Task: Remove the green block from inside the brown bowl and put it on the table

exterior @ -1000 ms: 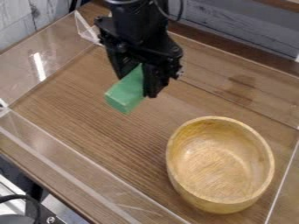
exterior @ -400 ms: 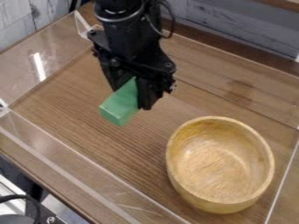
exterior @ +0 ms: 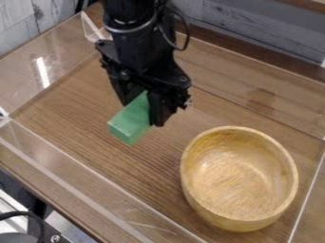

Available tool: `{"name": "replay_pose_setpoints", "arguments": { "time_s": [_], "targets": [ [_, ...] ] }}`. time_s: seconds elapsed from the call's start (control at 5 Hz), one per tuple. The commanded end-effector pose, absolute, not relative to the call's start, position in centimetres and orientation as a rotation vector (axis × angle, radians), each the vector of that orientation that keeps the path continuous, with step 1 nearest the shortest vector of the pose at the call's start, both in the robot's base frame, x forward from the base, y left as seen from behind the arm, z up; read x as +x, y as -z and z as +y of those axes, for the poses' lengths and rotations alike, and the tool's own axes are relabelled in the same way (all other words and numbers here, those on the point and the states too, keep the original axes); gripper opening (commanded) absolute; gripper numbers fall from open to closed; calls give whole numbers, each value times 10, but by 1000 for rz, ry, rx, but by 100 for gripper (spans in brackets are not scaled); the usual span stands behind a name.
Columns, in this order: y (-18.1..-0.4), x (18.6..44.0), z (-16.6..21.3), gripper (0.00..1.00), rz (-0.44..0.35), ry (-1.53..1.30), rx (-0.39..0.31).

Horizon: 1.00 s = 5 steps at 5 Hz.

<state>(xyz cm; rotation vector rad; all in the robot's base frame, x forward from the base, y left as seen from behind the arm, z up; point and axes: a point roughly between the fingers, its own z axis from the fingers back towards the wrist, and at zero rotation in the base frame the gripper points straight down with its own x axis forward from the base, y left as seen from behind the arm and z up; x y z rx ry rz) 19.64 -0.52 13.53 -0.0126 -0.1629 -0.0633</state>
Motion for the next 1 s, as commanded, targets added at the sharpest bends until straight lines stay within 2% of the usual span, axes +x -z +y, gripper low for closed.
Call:
{"name": "replay_pose_setpoints", "arguments": {
  "time_s": [0.0, 0.8],
  "targets": [
    [-142, 198, -9, 0, -198, 72, -11],
    [-133, 192, -20, 0, -193, 85, -15]
  ]
}}
